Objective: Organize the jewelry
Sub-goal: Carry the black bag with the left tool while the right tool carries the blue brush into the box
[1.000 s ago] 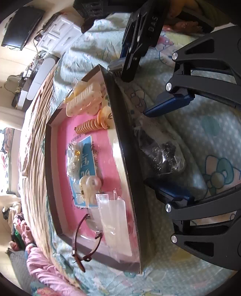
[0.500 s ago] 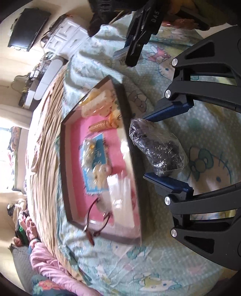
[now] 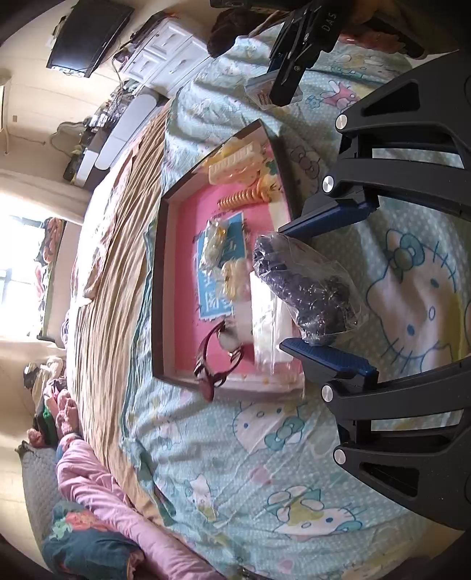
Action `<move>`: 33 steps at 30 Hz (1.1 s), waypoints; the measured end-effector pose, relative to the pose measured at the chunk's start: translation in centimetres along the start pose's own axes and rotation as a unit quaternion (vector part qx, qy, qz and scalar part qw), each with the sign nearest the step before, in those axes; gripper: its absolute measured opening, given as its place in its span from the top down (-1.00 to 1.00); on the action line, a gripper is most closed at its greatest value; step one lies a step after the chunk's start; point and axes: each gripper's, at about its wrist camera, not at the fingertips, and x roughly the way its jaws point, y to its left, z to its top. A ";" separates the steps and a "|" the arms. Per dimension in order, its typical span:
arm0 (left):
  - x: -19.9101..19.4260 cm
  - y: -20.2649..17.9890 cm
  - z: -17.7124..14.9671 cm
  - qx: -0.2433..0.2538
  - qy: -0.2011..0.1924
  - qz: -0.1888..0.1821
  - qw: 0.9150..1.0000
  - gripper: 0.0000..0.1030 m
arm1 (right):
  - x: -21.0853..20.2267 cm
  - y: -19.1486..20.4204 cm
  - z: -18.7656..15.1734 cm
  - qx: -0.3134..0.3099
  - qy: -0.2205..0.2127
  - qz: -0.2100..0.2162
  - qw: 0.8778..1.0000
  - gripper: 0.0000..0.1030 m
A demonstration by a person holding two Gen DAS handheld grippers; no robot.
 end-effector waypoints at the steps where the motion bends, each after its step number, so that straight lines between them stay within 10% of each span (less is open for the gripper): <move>1: -0.1 0.2 0.0 0.000 -0.001 0.000 1.000 0.07 | 0.2 0.3 0.2 -0.003 0.000 0.001 1.000 0.07; 33: 1.3 2.5 2.2 -0.012 -0.005 0.008 1.000 0.07 | 4.9 4.1 4.5 -0.046 -0.014 -0.001 0.999 0.07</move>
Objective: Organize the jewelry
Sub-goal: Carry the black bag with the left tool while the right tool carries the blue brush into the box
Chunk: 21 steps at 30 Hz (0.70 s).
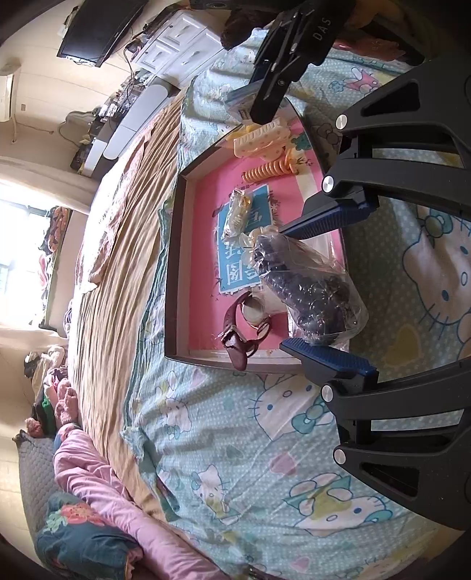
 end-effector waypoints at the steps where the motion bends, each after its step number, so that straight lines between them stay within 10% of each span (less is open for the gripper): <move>1: 0.1 -0.1 0.1 0.002 0.000 -0.001 1.000 0.07 | 0.1 -0.1 0.1 0.000 -0.001 -0.001 1.000 0.07; 21: 2.2 -0.1 1.7 0.004 -0.001 0.005 1.000 0.07 | 2.2 -1.2 2.2 0.005 -0.009 -0.021 1.000 0.07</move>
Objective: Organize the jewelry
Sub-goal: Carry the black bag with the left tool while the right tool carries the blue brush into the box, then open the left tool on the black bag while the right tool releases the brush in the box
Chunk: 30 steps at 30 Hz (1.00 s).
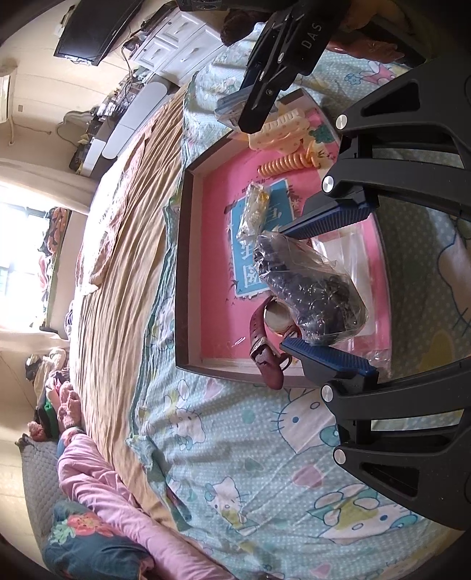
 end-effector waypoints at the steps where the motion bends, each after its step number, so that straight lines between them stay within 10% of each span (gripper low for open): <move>1: 0.1 0.1 0.0 -0.001 0.001 0.001 1.000 0.07 | 0.3 0.0 0.0 0.001 0.002 -0.003 1.000 0.07; 30: 1.3 1.5 -0.3 -0.012 0.015 0.007 1.000 -0.05 | 3.7 -0.1 -1.9 0.014 0.052 -0.016 0.998 -0.08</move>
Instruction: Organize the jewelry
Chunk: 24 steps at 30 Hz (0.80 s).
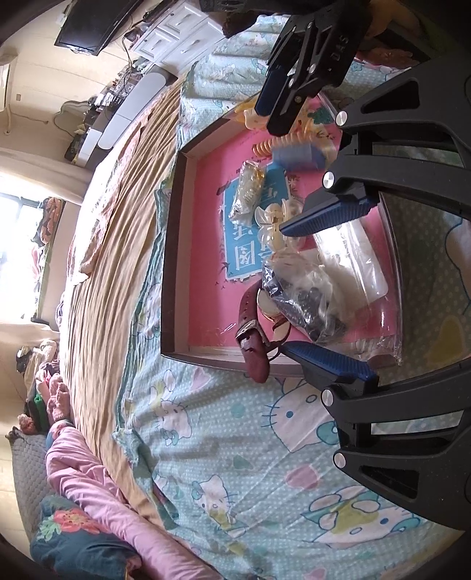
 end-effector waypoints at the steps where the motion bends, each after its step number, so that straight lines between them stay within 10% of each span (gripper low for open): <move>1: -0.3 0.0 0.0 -0.001 -0.002 0.000 1.000 -0.10 | -0.3 0.0 0.0 0.000 -0.003 -0.001 1.000 -0.14; 15: -7.4 -1.5 0.1 0.002 -0.057 -0.015 0.998 -0.80 | -9.0 0.2 -1.7 0.004 -0.072 -0.002 0.997 -0.82; 24: -10.7 -2.4 -1.4 0.011 -0.062 -0.006 0.998 -0.81 | -12.8 1.1 -3.4 -0.001 -0.090 -0.003 0.996 -0.89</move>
